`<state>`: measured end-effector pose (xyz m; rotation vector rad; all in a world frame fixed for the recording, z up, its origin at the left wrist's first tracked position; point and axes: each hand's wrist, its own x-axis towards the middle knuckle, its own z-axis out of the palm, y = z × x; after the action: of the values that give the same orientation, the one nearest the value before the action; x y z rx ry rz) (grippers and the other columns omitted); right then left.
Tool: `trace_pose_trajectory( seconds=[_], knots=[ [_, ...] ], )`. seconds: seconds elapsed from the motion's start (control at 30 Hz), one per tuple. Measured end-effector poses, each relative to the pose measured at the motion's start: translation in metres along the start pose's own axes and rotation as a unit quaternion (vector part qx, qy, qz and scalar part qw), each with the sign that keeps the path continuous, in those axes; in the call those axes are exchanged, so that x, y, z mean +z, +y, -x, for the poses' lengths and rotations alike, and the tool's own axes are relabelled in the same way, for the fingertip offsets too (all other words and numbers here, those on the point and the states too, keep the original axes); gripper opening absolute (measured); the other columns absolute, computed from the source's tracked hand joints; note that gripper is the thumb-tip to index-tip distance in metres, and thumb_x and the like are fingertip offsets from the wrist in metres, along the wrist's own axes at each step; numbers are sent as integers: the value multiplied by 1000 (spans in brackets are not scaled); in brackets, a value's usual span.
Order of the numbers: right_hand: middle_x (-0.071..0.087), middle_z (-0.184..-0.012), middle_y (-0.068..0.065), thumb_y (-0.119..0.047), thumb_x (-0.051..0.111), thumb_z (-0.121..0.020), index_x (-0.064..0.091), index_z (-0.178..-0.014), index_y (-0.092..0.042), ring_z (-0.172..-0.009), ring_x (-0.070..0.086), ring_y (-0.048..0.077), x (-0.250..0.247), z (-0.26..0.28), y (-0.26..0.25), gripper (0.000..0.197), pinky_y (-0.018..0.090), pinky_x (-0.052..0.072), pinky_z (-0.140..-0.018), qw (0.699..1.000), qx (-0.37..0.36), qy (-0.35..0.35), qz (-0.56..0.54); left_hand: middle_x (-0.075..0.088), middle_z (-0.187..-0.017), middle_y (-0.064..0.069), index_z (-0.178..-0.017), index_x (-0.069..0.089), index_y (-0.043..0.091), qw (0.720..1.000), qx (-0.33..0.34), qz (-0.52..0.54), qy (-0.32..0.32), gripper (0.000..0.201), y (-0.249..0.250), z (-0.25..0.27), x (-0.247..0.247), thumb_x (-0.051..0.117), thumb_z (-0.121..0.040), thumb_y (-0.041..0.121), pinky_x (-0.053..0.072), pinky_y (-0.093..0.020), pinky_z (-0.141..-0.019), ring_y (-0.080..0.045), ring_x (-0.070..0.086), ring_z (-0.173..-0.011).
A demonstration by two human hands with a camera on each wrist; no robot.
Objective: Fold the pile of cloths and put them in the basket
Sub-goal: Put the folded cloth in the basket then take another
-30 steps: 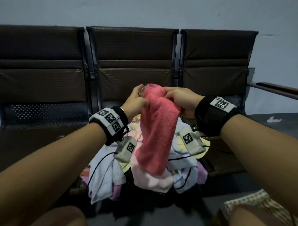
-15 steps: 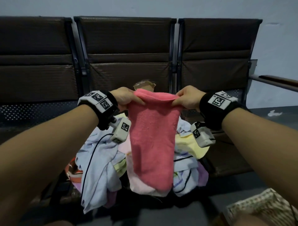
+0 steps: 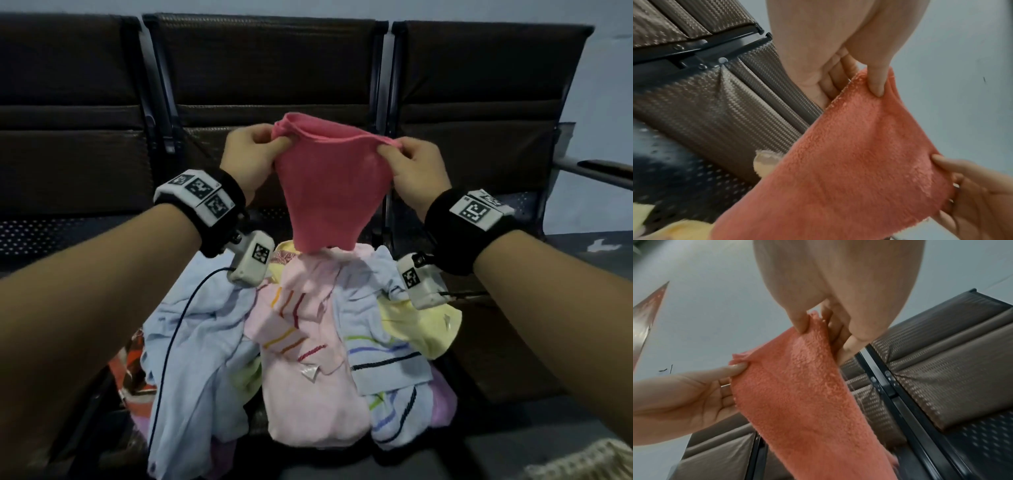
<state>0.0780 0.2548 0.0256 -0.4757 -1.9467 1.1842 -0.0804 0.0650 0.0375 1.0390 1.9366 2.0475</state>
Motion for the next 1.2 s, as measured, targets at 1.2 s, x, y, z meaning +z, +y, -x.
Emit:
trace_pose_trajectory(
  seconds=[1.2],
  knots=[
    [71,-97,2,-33,66,-92,67,-100,-22,-100,69,27,76,77,185,13,45,54,-96,954,236,-126,133,66,-62,2,-74,63,23,940,-260,-217,-27,26,-222,64,5,60,-96,36,49,-27,-53,-17,63,-57]
  ],
)
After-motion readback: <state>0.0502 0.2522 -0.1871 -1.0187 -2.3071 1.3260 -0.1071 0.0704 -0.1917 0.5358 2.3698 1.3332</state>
